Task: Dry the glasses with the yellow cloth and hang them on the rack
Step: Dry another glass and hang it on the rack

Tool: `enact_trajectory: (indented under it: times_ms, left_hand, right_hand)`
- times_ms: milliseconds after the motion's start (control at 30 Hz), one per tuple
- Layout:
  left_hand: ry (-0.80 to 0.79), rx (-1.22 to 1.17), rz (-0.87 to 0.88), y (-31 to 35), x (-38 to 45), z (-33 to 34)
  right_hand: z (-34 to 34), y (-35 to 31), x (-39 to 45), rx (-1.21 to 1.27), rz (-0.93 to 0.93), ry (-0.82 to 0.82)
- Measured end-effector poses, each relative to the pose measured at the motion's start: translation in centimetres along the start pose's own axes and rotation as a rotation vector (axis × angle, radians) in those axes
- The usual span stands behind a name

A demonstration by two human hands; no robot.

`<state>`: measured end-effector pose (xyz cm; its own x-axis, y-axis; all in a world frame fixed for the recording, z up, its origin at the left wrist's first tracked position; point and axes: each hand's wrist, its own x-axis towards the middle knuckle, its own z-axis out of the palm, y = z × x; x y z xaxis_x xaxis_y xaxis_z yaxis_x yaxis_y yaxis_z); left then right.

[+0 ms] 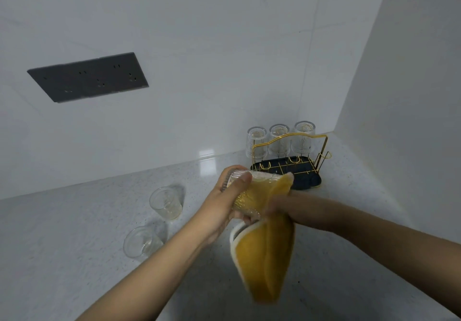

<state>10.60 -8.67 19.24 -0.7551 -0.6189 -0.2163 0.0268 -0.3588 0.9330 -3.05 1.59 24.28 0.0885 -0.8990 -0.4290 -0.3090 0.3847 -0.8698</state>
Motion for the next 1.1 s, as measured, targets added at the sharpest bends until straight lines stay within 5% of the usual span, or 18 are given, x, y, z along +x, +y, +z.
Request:
enact_trajectory:
  times_ms: [67,133,233,300,433,500,667,767,833,967,1033,1100]
  left_hand:
    - [-0.035,0.038,-0.184,1.0,-0.1,-0.1]
    - [-0.078,0.133,-0.304,1.6,0.0,-0.3]
    - [-0.138,0.075,-0.304,1.2,0.5,-0.7]
    - [-0.113,0.02,-0.156,0.2,0.8,-0.8]
    - [0.049,0.012,0.135,-1.3,1.1,-0.2]
    - [0.058,-0.05,0.075,-0.6,0.7,0.1]
    - [-0.039,0.041,-0.242,1.3,0.4,-0.2]
    - [-0.095,0.011,-0.284,1.4,0.5,-0.7]
    - [-0.088,-0.011,-0.182,0.8,0.6,-1.0]
    - [0.036,0.203,0.143,-1.4,0.7,-0.8]
    - [0.064,0.028,0.089,-1.1,0.5,-0.3]
    - [0.036,-0.039,-0.036,0.1,0.3,-0.2]
  right_hand:
    - [0.6,0.4,0.0,-0.501,-0.148,-0.032]
    - [1.1,0.9,0.2,-0.638,-0.216,-0.013]
    - [0.4,0.9,1.0,-0.312,-0.124,0.137]
    - [-0.7,0.9,1.6,0.051,0.028,0.207]
    - [-1.2,-0.1,1.2,0.606,0.137,0.08]
    - [-0.7,-0.2,0.7,0.415,0.115,0.055]
    - [0.8,1.5,0.6,-0.721,-0.282,0.042]
    - [0.6,1.4,1.1,-0.58,-0.275,0.131]
    - [-0.1,0.8,1.3,-0.27,-0.123,0.261]
    - [-0.8,-0.1,1.4,0.393,0.144,0.107]
    - [-0.6,-0.2,1.0,0.365,0.125,0.057]
    - [-0.5,0.0,0.7,0.06,0.041,0.006]
